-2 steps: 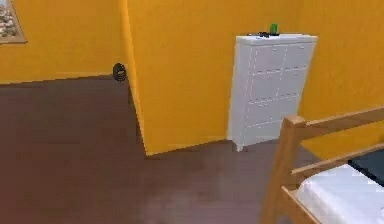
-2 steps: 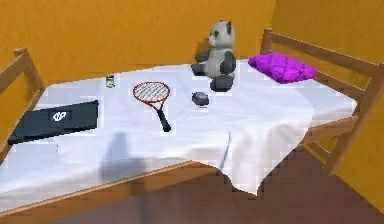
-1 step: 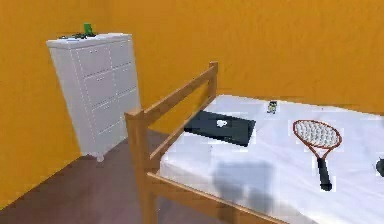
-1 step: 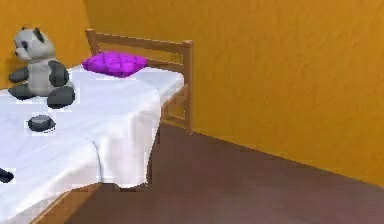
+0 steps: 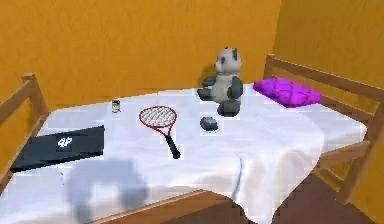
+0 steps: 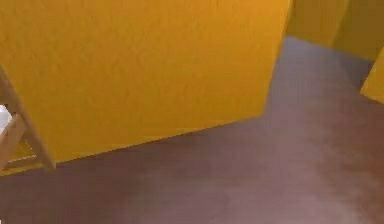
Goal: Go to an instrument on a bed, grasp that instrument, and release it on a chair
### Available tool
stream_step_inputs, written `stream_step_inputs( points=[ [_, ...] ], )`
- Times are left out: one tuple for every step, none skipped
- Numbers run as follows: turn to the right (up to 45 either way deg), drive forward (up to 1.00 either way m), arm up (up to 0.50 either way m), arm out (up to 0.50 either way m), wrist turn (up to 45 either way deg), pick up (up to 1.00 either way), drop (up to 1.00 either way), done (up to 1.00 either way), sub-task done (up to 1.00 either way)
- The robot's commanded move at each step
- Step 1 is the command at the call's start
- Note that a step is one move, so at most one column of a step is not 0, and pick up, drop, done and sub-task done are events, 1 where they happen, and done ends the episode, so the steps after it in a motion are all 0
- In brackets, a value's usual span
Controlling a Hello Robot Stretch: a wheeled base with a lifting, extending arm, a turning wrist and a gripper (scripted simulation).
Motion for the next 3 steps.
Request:
stream_step_inputs(
  points=[
    [0.0,0.50,0.00,0.00,0.0,0.00,0.00,0.00,0.00],
    [-45.0,0.00,0.00,0.00,0.0,0.00,0.00,0.00,0.00],
    [-33.0,0.00,0.00,0.00,0.0,0.00,0.00,0.00,0.00]
  ],
)
